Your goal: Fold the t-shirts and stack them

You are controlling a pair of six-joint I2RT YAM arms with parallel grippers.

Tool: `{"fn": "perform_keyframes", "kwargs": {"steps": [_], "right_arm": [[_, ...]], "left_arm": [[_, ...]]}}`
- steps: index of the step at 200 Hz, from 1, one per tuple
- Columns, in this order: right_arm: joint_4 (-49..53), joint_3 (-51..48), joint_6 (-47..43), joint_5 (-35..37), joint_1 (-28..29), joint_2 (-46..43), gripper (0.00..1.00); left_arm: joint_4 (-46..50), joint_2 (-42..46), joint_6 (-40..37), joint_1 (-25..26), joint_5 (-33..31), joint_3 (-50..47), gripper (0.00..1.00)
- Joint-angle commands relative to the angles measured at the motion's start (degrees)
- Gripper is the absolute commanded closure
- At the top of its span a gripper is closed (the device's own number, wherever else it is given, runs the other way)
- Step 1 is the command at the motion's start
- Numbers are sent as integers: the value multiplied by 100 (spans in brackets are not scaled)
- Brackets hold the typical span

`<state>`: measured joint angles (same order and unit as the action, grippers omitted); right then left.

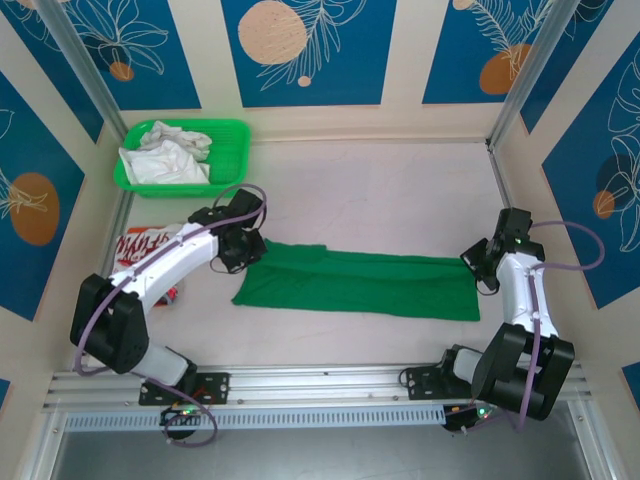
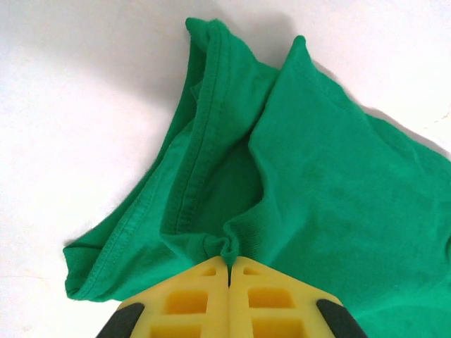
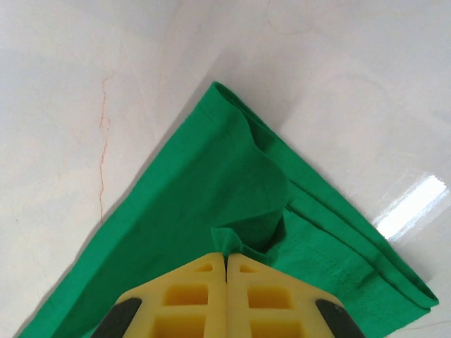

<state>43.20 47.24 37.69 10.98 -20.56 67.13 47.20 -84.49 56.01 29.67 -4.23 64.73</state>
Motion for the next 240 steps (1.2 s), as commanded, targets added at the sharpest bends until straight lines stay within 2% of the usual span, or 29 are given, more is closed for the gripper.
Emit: {"fn": "perform_keyframes", "kwargs": {"steps": [1,36,82,104,178,240], "right_arm": [[171,-63,56,17,-40,-96,100],[140,-128,53,-50,-39,-63,100],[297,313,-2,-82,-41,-78,100],[335,404,-32,-36,-45,-69,100],[178,252,-27,-88,-43,80,100],[192,12,31,29,-53,46,100]], "left_arm": [[289,153,18,45,138,-151,100],[-5,123,22,57,478,-136,100],[429,-306,-350,37,335,1141,100],[627,-270,-398,43,410,1319,100],[680,375,-10,55,829,313,100],[248,114,6,52,660,-602,100]]}}
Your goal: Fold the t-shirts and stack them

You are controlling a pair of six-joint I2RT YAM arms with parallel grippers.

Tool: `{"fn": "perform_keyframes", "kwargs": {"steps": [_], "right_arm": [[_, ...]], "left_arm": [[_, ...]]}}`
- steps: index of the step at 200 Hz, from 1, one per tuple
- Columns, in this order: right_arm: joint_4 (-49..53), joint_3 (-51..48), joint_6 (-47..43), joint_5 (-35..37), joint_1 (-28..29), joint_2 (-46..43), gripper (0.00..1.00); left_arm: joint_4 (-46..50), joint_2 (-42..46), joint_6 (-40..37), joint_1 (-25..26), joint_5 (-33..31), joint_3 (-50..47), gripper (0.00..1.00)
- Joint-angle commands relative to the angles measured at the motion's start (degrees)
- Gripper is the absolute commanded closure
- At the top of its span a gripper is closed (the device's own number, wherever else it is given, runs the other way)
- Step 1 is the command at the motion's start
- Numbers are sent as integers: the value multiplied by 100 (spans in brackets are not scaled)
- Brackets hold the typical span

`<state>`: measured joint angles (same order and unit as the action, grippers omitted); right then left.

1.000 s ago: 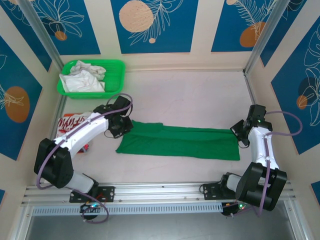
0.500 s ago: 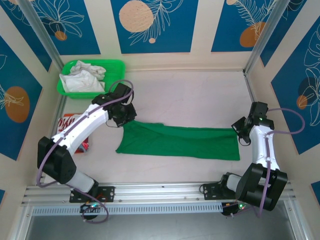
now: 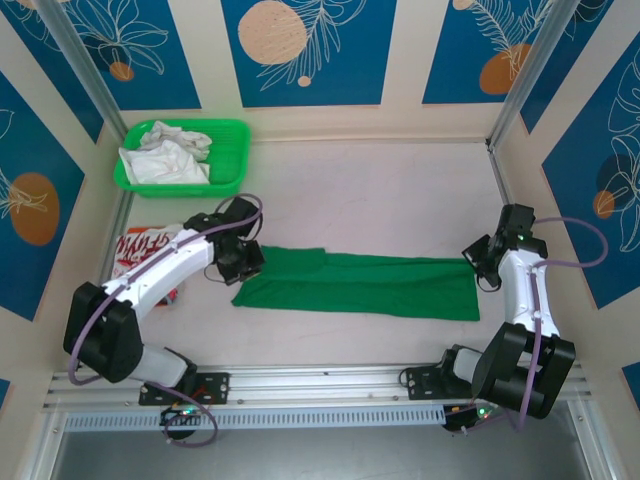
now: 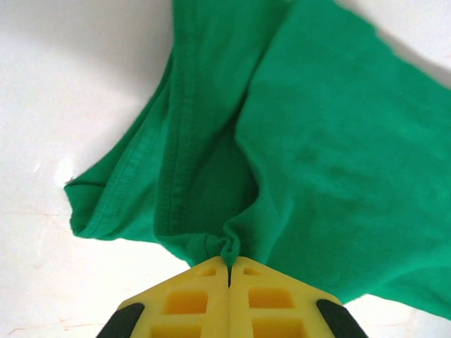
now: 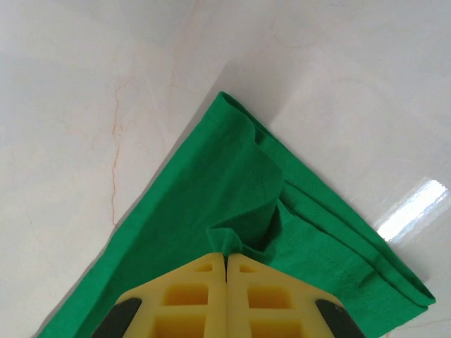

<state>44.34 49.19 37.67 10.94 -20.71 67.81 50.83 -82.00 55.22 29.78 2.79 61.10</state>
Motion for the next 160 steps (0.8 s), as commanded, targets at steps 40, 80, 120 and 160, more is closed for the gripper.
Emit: {"fn": "perform_keyframes", "kwargs": {"steps": [40,80,120,160], "right_arm": [[-115,-484,109,119,-104,177,100],[-298,-593,125,128,-165,422,100],[-338,-606,240,88,-179,644,100],[-368,-760,425,70,-252,636,97]], "left_arm": [[-278,-451,-63,-34,-164,-482,100],[-423,-589,-60,-42,-103,-679,100],[-543,-683,-30,-68,-156,-871,100],[-562,-745,-62,-104,-237,-872,100]]}}
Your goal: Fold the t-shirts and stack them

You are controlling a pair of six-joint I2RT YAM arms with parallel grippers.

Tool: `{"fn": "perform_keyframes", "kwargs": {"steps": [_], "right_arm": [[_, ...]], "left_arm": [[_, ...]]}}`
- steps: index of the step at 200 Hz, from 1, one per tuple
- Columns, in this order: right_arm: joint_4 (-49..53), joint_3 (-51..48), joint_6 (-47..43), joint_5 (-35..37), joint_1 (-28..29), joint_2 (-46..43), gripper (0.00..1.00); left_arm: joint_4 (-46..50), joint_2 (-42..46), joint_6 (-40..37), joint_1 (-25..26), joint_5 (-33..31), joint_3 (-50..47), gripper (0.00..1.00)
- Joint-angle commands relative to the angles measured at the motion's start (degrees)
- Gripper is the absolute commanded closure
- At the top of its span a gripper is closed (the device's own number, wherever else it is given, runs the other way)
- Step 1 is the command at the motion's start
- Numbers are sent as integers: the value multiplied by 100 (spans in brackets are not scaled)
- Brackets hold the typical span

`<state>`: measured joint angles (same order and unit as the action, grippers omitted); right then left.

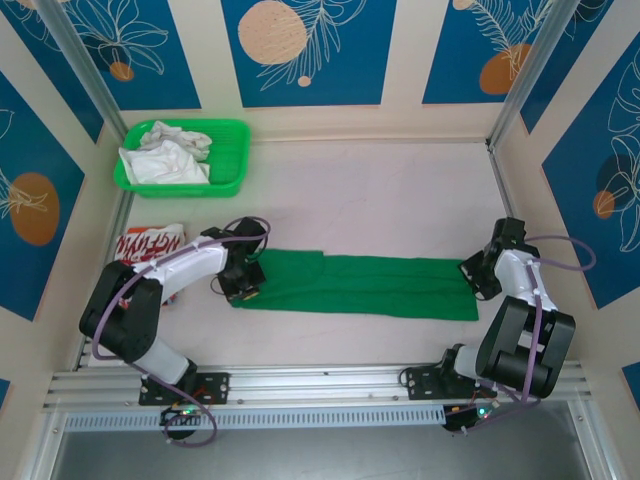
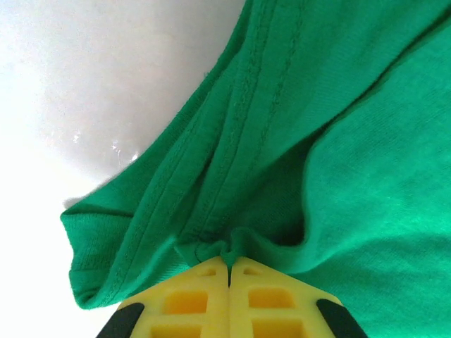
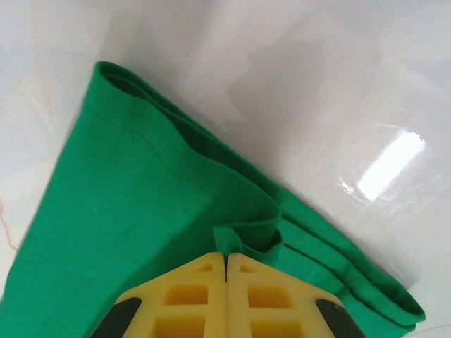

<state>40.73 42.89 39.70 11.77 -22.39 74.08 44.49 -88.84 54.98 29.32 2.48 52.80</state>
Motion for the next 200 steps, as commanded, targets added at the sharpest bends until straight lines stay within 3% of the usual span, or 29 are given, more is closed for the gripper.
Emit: {"fn": "perform_keyframes", "kwargs": {"steps": [1,13,46,63,71,102,123,155,200], "right_arm": [[-14,-132,222,-15,-87,9,96],[3,-130,233,-75,-113,-13,89],[23,-114,156,-28,-38,-573,38],[5,-69,-42,30,184,-987,28],[-16,-45,-131,36,331,-1149,25],[-526,-95,-391,-440,1238,-1414,25],[-767,-63,-111,-825,1959,-1007,29],[-1030,127,271,-748,3207,-50,37],[-1107,689,237,-913,3981,1206,42]], "left_arm": [[70,-62,-39,-58,-214,-41,100],[109,-81,-42,-66,-252,-29,100],[322,154,-74,-58,-479,145,69],[417,388,-113,-45,-604,276,58],[460,470,-129,-25,-640,362,45],[117,472,-156,103,-395,604,21],[-290,165,-89,135,-127,671,20],[-773,-270,44,130,227,568,20],[-880,-390,83,126,165,305,21]]}}
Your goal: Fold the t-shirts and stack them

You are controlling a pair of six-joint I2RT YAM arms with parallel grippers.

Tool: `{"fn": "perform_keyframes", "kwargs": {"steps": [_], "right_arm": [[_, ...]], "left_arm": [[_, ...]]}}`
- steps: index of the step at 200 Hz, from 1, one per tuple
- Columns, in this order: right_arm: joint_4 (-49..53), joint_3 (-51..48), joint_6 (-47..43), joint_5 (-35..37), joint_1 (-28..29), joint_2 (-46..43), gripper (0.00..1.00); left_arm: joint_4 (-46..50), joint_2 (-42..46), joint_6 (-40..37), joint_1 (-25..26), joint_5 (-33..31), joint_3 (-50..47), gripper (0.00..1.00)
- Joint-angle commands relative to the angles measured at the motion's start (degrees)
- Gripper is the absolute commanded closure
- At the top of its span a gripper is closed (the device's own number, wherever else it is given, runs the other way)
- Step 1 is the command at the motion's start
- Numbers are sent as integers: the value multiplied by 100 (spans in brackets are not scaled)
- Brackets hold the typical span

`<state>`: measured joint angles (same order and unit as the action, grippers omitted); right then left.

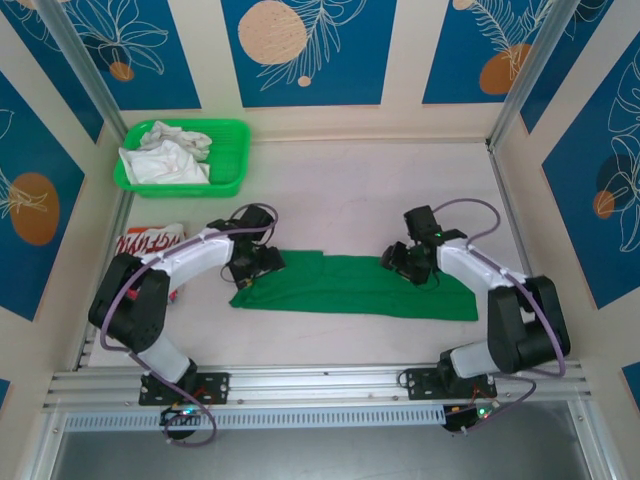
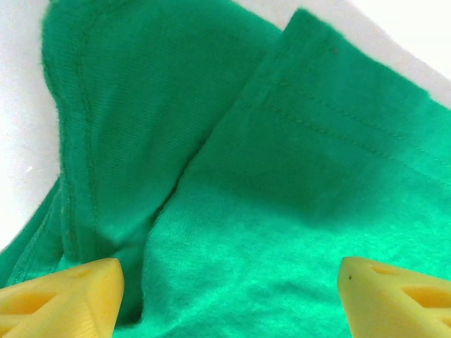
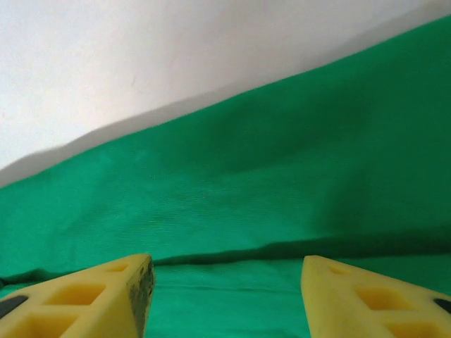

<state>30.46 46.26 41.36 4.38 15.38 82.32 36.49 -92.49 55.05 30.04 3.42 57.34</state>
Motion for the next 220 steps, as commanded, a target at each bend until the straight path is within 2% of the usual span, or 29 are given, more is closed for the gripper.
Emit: {"fn": "perform_keyframes", "kwargs": {"steps": [1,48,122,161,185,220], "right_arm": [[-72,374,68,-183,216,421,42],[-51,370,-85,-547,347,815,43],[692,-306,-375,-985,383,-129,46],[1005,-325,-359,-917,365,-514,46],[947,-169,-430,-832,326,-679,46],[954,42,-605,-561,311,-715,46]], "left_arm": [[-80,-29,76,50,71,-156,21],[-195,-181,90,35,80,-311,22],[-230,-277,-64,5,27,-312,22],[-370,-520,-184,-31,6,-245,22],[-411,-937,-477,-148,-108,107,23],[-188,-1847,-1151,-456,-158,1214,25]]}}
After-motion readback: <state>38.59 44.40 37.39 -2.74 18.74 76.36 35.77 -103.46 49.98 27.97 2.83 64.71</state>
